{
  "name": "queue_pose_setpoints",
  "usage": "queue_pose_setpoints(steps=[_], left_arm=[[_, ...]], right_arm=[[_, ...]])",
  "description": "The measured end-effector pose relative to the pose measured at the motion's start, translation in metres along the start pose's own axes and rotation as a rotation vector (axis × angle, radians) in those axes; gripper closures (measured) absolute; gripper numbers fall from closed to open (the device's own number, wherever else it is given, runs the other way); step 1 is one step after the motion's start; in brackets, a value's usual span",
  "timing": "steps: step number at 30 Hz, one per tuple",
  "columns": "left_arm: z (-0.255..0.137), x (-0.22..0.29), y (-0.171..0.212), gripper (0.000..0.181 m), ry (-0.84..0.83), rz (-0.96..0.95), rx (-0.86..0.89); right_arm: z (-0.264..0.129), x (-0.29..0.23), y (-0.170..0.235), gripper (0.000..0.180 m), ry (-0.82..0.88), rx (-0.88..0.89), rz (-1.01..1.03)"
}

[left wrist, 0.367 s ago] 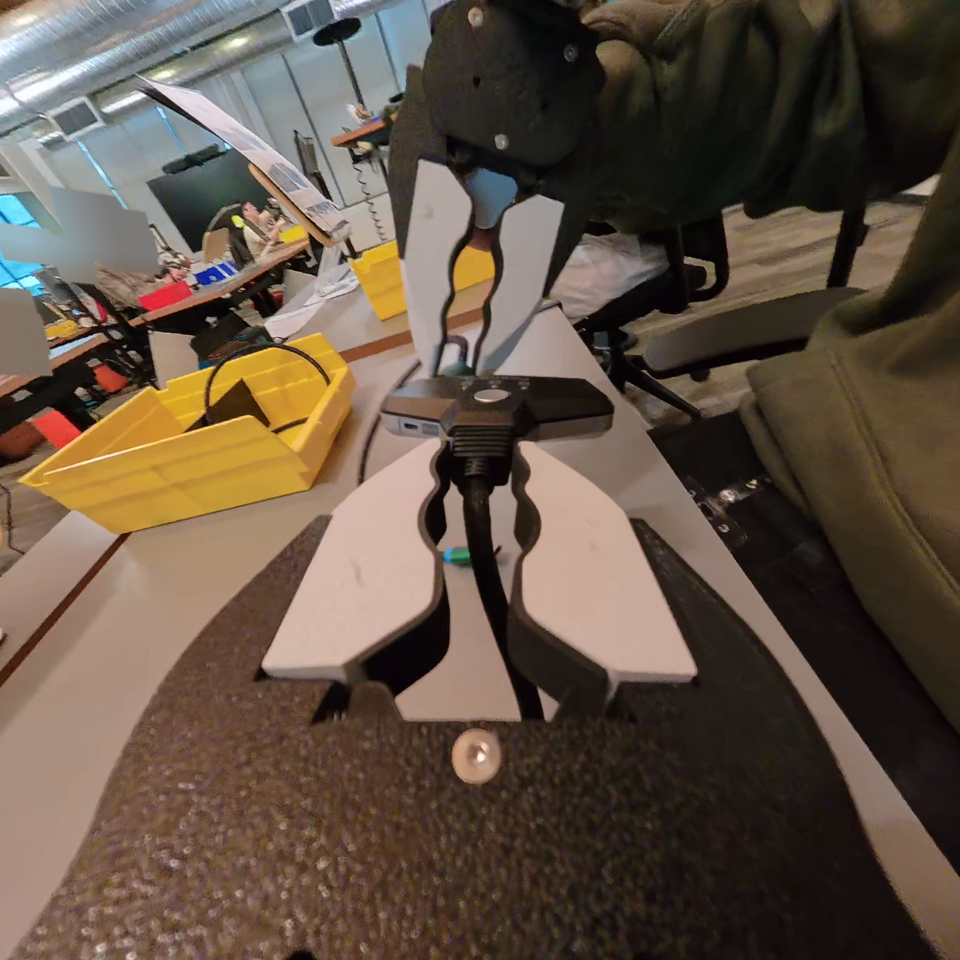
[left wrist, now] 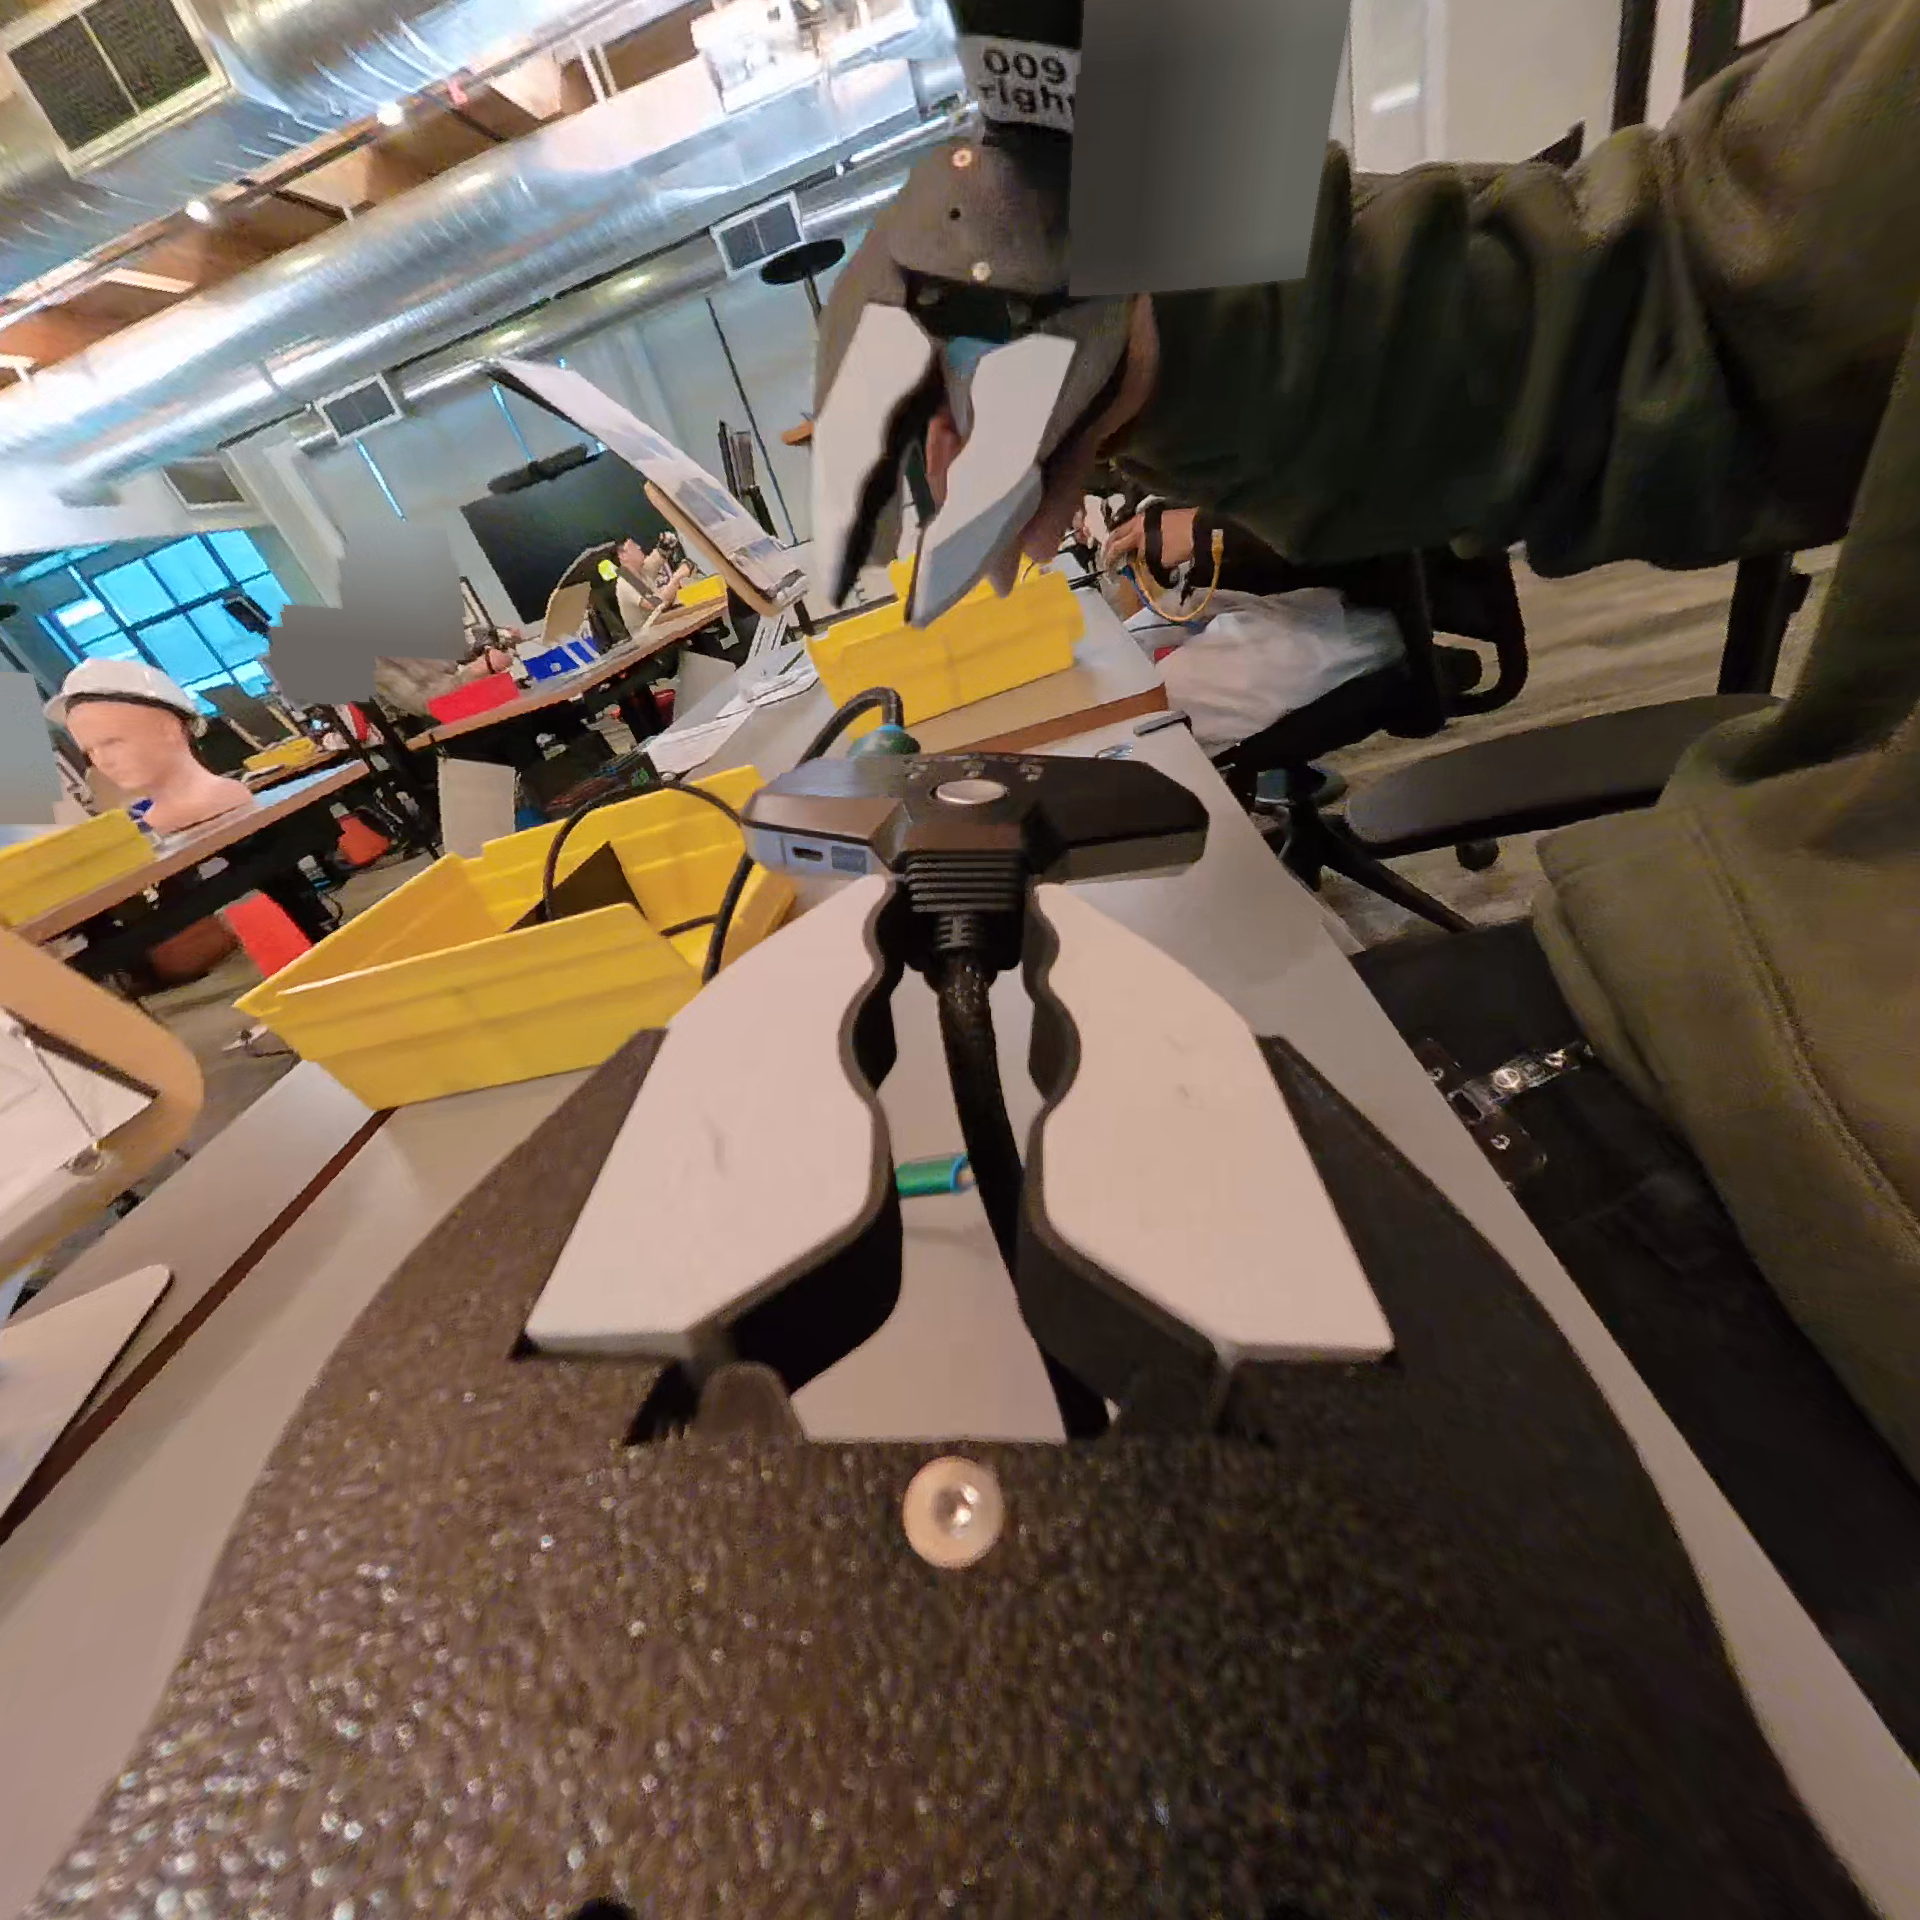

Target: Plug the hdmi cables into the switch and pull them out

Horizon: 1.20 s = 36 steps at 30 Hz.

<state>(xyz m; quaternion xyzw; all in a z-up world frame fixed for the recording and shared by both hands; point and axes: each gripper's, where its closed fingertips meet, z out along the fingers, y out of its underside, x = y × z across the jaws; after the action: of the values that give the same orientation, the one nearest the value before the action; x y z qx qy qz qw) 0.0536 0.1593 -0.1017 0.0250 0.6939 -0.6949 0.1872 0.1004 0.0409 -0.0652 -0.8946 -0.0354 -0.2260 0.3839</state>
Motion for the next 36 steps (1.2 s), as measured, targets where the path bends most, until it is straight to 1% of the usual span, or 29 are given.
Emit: queue_pose_setpoints(steps=[1, 2, 3, 5, 7, 10, 12, 18, 22, 24, 28, 29, 33, 36], left_arm=[[0.001, 0.002, -0.001, 0.16, 0.009, 0.003, 0.007], [0.001, 0.003, -0.002, 0.16, 0.021, 0.001, 0.016], [0.001, 0.006, -0.003, 0.16, 0.035, 0.007, 0.032], [0.0, 0.008, -0.007, 0.16, 0.052, 0.002, 0.081], [-0.001, 0.01, -0.012, 0.16, 0.064, -0.007, 0.126], [-0.002, 0.012, -0.016, 0.16, 0.078, -0.004, 0.159], [-0.002, 0.013, -0.016, 0.16, 0.086, -0.004, 0.164], [-0.004, 0.015, -0.018, 0.16, 0.104, -0.014, 0.192], [-0.004, 0.015, -0.018, 0.16, 0.111, -0.025, 0.199], [-0.003, 0.014, -0.014, 0.16, 0.109, -0.029, 0.172], [0.003, 0.01, 0.002, 0.16, 0.069, -0.006, 0.041], [0.005, 0.009, 0.006, 0.16, 0.059, -0.003, 0.011], [0.011, 0.007, 0.013, 0.16, 0.043, -0.013, -0.024], [0.006, 0.006, 0.012, 0.16, 0.054, -0.038, -0.001]], right_arm=[[0.001, -0.009, -0.011, 0.154, -0.074, 0.056, 0.05], [0.003, -0.019, -0.022, 0.15, -0.143, 0.114, 0.079], [0.006, -0.02, -0.03, 0.15, -0.15, 0.163, 0.09], [0.017, -0.028, -0.031, 0.149, -0.194, 0.184, 0.096], [0.029, -0.031, -0.026, 0.148, -0.189, 0.176, 0.107], [0.04, -0.04, -0.026, 0.148, -0.207, 0.228, 0.131], [0.041, -0.042, -0.032, 0.156, -0.205, 0.29, 0.139], [0.04, -0.045, -0.035, 0.156, -0.23, 0.354, 0.185], [0.04, -0.046, -0.036, 0.157, -0.237, 0.351, 0.182], [0.04, -0.046, -0.034, 0.157, -0.216, 0.325, 0.138], [0.041, -0.041, -0.023, 0.156, -0.09, 0.144, -0.056], [0.042, -0.039, -0.019, 0.156, -0.075, 0.105, -0.074], [0.045, -0.036, -0.006, 0.156, -0.061, 0.032, -0.067], [0.046, -0.037, -0.013, 0.156, -0.043, 0.064, -0.003]])
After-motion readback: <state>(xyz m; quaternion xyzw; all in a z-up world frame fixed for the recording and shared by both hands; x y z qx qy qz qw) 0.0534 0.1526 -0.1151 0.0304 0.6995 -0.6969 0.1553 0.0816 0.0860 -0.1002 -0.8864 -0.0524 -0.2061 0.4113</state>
